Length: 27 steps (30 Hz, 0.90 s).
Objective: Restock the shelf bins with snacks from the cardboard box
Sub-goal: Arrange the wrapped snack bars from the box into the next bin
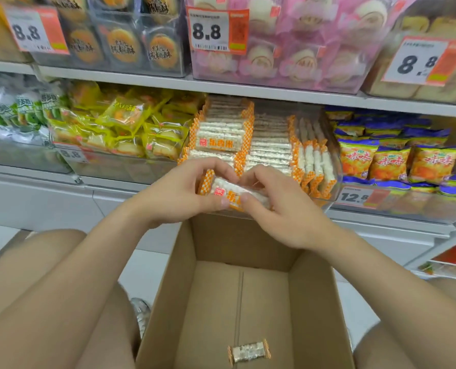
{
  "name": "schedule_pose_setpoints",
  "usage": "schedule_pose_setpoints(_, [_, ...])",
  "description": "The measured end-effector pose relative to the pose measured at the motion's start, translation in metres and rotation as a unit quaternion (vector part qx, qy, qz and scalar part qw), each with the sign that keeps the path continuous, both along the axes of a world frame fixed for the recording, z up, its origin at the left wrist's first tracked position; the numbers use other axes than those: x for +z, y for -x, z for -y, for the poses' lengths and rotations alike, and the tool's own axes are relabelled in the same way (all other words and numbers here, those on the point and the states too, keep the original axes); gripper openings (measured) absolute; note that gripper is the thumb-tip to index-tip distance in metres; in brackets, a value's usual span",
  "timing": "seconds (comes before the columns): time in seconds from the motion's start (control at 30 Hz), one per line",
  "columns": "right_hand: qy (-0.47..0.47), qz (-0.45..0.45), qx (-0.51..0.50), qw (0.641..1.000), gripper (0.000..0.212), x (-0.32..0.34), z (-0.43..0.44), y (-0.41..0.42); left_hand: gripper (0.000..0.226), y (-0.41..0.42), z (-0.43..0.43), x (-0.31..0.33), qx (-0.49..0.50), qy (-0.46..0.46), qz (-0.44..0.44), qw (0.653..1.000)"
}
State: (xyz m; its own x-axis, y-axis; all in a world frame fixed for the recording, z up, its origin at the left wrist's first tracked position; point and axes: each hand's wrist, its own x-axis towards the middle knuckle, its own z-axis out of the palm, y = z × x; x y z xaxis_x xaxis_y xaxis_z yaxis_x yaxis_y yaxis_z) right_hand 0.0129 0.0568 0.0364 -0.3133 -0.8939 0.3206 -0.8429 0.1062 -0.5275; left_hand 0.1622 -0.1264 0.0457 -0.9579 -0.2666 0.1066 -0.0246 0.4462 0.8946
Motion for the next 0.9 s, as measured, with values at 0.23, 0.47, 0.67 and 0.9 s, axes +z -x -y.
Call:
schedule_pose_setpoints(0.23, [0.012, -0.075, -0.033, 0.997, 0.042, 0.015, 0.034, 0.022, 0.046, 0.014, 0.019, 0.01, 0.191, 0.098, -0.101, 0.972])
schedule_pose_setpoints(0.47, [-0.006, -0.221, -0.06, 0.973, 0.035, 0.003, 0.084, 0.045, 0.074, 0.036, 0.033, -0.016, 0.228, 0.299, -0.007, 0.927])
schedule_pose_setpoints(0.67, [-0.017, -0.244, -0.085, 0.966, 0.049, -0.013, 0.104, 0.038, 0.055, 0.043, 0.034, -0.035, 0.243, 0.385, 0.032, 0.89])
schedule_pose_setpoints(0.9, [-0.034, -0.242, -0.064, 0.968, 0.05, -0.01, 0.103, 0.038, 0.056, 0.045, 0.044, -0.038, 0.223, 0.393, 0.038, 0.891])
